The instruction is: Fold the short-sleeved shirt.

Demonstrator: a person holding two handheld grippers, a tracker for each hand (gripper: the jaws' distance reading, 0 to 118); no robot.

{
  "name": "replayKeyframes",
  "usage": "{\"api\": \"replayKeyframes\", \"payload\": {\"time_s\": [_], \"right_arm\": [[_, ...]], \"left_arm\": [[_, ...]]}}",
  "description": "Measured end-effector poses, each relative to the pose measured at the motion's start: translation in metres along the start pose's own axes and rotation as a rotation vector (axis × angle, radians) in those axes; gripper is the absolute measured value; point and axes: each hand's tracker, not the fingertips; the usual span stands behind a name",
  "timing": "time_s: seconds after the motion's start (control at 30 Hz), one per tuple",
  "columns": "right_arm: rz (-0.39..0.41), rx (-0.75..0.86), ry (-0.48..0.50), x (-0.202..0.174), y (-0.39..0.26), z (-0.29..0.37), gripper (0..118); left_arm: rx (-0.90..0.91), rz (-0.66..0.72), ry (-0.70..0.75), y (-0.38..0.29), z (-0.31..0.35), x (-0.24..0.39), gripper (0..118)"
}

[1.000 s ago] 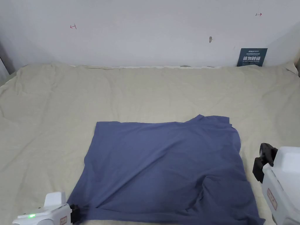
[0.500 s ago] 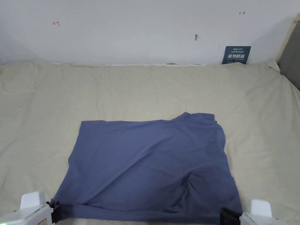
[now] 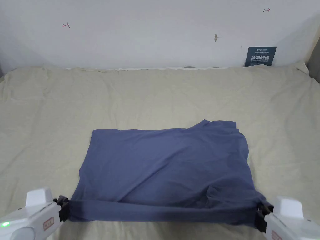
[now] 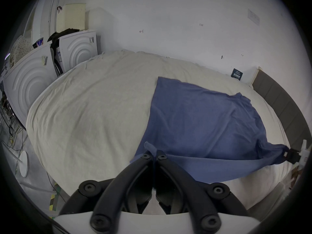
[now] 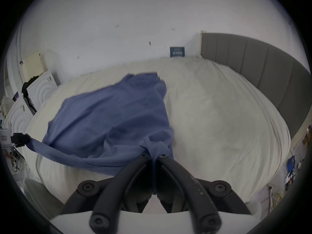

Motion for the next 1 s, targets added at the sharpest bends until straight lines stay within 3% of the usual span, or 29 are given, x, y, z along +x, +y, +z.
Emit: {"api": "replayKeyframes", "payload": {"time_s": [0.3, 0.53, 0.77, 0.8, 0.87, 0.9, 0.93, 0.97, 1.0], "right_arm": [[0.053, 0.039, -0.038, -0.013, 0.088, -0.067, 6], [0.046, -0.128, -0.089, -0.014, 0.104, -0.157, 7], [-0.007, -0.277, -0.108, -0.014, 0.084, -0.201, 8], [-0.011, -0.262, -0.106, -0.015, 0.083, -0.198, 8], [-0.013, -0.252, -0.105, -0.013, 0.087, -0.190, 17], [-0.019, -0.245, -0.098, -0.014, 0.090, -0.185, 31], [-0.028, -0.199, -0.094, -0.014, 0.093, -0.174, 57], [-0.034, -0.151, -0.089, -0.010, 0.097, -0.169, 73], [-0.037, -0.096, -0.083, -0.009, 0.101, -0.158, 85]], "left_arm": [[0.055, -0.031, 0.025, 0.081, -0.064, 0.025, 2], [-0.100, -0.115, 0.080, 0.103, -0.154, 0.040, 2], [-0.223, -0.151, 0.106, 0.083, -0.194, 0.048, 3], [-0.206, -0.149, 0.110, 0.081, -0.191, 0.048, 7], [-0.181, -0.136, 0.132, 0.083, -0.184, 0.049, 37], [-0.180, -0.129, 0.123, 0.086, -0.181, 0.046, 67], [-0.186, -0.105, 0.094, 0.089, -0.174, 0.045, 102], [-0.168, -0.082, 0.061, 0.092, -0.165, 0.046, 115], [-0.107, -0.063, 0.036, 0.095, -0.150, 0.048, 116]]}}
